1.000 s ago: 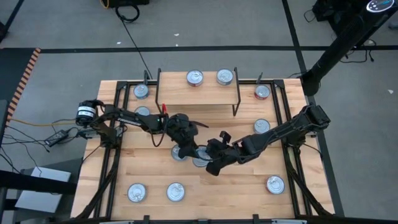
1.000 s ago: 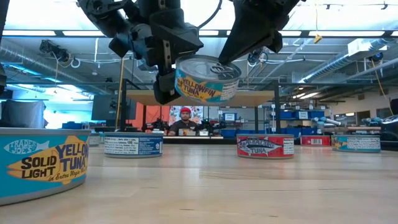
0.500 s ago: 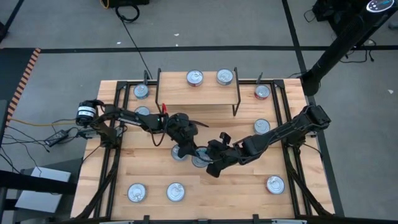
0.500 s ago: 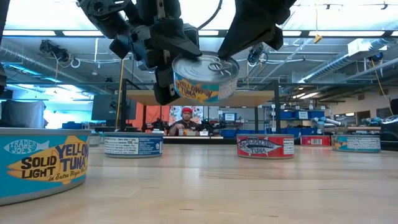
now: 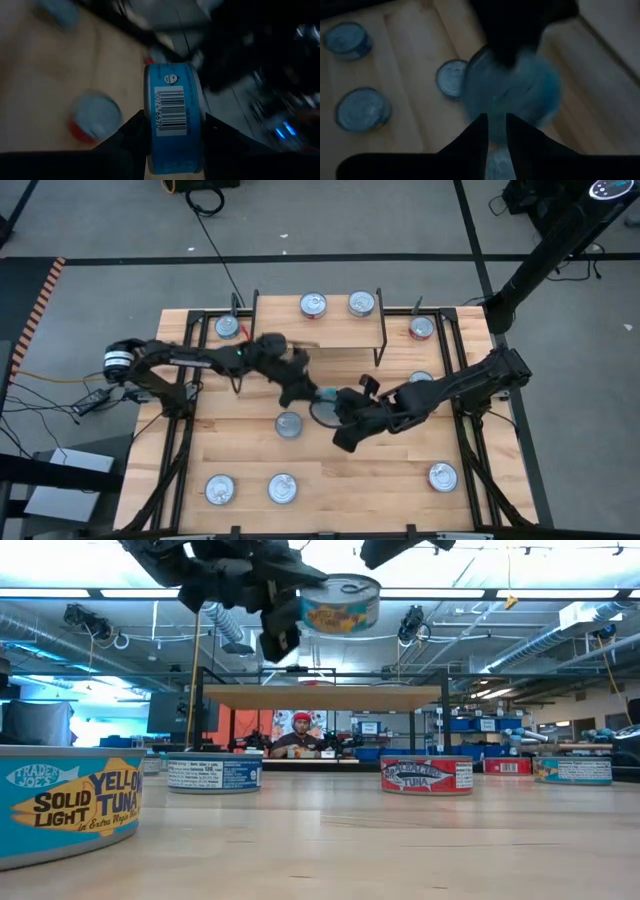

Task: Stack canned seafood by type on shelf
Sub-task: Put the bottom right yellow and blue tuna can on the shelf

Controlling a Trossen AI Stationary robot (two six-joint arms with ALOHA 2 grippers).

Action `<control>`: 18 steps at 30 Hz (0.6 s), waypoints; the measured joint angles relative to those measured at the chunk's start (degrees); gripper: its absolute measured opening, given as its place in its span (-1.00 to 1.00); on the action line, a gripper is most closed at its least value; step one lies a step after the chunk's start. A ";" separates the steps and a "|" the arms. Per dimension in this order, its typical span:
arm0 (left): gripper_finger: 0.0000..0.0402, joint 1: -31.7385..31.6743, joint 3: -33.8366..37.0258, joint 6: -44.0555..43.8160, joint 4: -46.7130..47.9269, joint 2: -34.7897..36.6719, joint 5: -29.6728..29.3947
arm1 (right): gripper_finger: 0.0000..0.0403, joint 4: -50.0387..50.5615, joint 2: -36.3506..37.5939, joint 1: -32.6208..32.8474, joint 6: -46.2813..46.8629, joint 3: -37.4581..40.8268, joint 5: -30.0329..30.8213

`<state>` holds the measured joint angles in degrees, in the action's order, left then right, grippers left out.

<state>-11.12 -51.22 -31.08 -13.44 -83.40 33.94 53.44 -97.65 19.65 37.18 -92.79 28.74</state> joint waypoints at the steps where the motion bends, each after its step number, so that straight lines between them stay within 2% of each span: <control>1: -0.25 -0.93 0.00 0.30 0.15 1.10 -0.41 | -0.63 1.32 0.00 -0.32 -0.42 -0.75 -0.19; 7: -0.25 -6.98 0.00 -1.60 0.61 7.20 -1.59 | -0.94 2.37 -0.07 -2.66 -4.15 -1.38 -1.18; 13: -0.25 -14.86 -0.04 -8.09 2.78 10.18 -3.54 | -0.97 -2.07 0.76 -7.21 -12.46 -1.36 -6.75; 18: -0.25 -19.54 -0.04 -8.26 2.91 10.09 -7.34 | -0.98 -2.28 1.51 -12.74 -21.71 -1.34 -12.94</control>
<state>-30.66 -51.27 -39.33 -10.52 -73.31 26.60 51.16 -96.14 6.91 15.47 -94.13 15.80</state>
